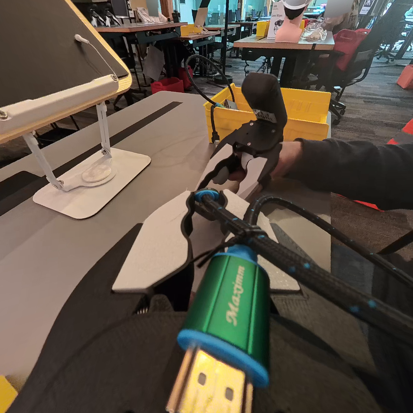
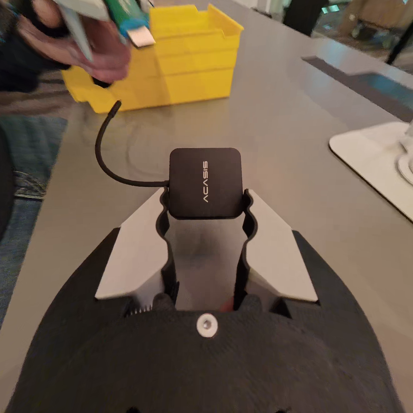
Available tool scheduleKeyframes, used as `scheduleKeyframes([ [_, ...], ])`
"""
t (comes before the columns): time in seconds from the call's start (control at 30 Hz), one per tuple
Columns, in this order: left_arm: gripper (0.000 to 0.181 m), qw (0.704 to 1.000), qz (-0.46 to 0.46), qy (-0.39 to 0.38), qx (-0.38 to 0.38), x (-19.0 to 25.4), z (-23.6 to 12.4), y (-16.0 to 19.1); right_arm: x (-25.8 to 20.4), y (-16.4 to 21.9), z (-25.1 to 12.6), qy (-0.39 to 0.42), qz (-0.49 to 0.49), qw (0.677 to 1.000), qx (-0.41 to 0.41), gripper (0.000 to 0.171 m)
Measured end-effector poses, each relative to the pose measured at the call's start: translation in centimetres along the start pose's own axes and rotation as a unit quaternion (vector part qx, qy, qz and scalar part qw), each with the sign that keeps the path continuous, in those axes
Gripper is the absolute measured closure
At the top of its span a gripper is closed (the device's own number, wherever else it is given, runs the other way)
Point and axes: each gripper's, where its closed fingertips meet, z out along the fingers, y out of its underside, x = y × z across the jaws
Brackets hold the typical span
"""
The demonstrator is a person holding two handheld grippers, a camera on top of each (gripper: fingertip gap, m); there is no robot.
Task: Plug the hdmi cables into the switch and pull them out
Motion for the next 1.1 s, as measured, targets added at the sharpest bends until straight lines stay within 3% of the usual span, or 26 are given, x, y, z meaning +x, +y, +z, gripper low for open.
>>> scheduleKeyframes([
  [0.3, 0.162, 1.0, 0.029, 0.002, -0.012, 0.5, 0.7, 0.5, -2.2, -3.1, -0.6, -0.109, -0.004, 0.99, 0.092, 0.107],
  [0.57, 0.162, 1.0, 0.02, 0.011, -0.014, 0.2, 1.4, 1.0, -3.6, -4.3, -1.0, -0.18, -0.008, 0.976, 0.124, 0.107],
  [1.1, 0.162, 0.997, -0.019, 0.069, 0.021, 1.7, 1.6, 0.8, -5.0, -4.8, -1.8, -0.229, -0.004, 0.962, 0.15, 0.107],
])
